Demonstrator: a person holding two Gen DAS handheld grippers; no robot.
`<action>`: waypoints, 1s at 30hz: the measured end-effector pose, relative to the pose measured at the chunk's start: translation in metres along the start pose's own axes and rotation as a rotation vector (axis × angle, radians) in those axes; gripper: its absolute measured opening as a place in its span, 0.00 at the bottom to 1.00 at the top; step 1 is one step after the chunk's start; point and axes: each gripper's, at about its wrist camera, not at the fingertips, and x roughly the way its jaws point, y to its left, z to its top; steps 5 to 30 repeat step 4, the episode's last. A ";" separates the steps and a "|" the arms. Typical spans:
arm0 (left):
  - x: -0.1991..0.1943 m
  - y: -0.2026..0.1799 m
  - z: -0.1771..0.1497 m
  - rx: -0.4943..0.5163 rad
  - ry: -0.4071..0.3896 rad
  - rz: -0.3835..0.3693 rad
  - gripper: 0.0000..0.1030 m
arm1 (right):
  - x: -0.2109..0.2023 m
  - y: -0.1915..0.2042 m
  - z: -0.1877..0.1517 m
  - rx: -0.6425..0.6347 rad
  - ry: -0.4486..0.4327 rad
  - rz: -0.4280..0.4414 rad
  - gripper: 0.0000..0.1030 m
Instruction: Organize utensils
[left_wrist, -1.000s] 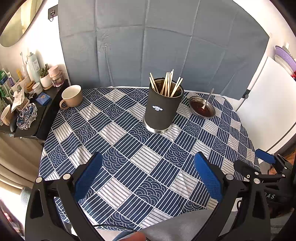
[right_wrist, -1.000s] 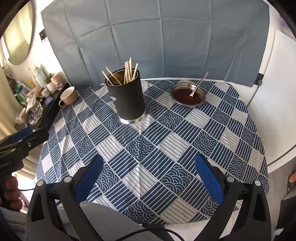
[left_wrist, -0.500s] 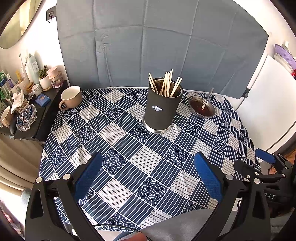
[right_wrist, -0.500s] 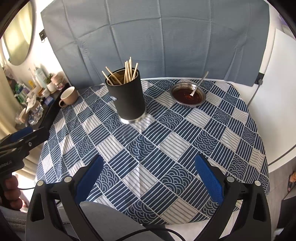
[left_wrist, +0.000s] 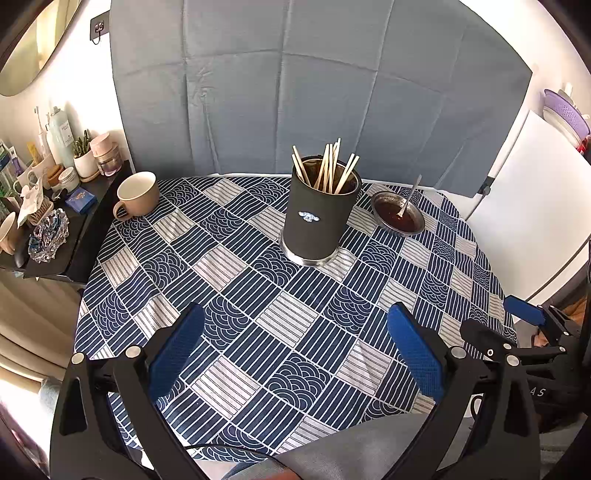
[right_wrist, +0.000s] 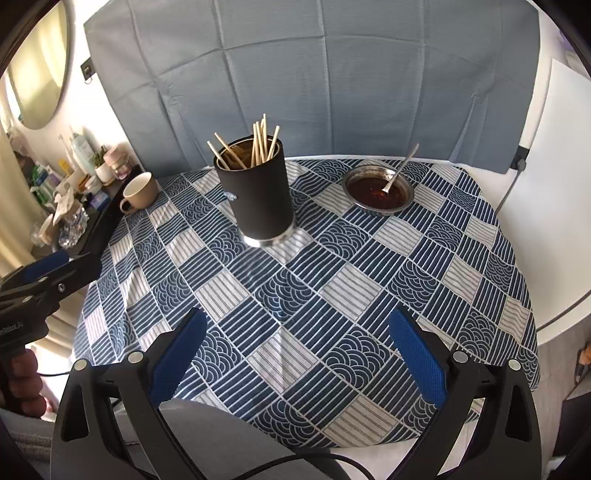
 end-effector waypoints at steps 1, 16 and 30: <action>0.000 0.000 0.000 0.000 0.000 -0.001 0.94 | 0.000 0.000 0.000 0.000 -0.001 -0.001 0.92; 0.000 0.000 -0.001 0.003 0.001 -0.004 0.94 | -0.001 0.001 0.000 0.000 -0.001 0.001 0.92; 0.000 0.000 -0.001 0.003 0.001 -0.004 0.94 | -0.001 0.001 0.000 0.000 -0.001 0.001 0.92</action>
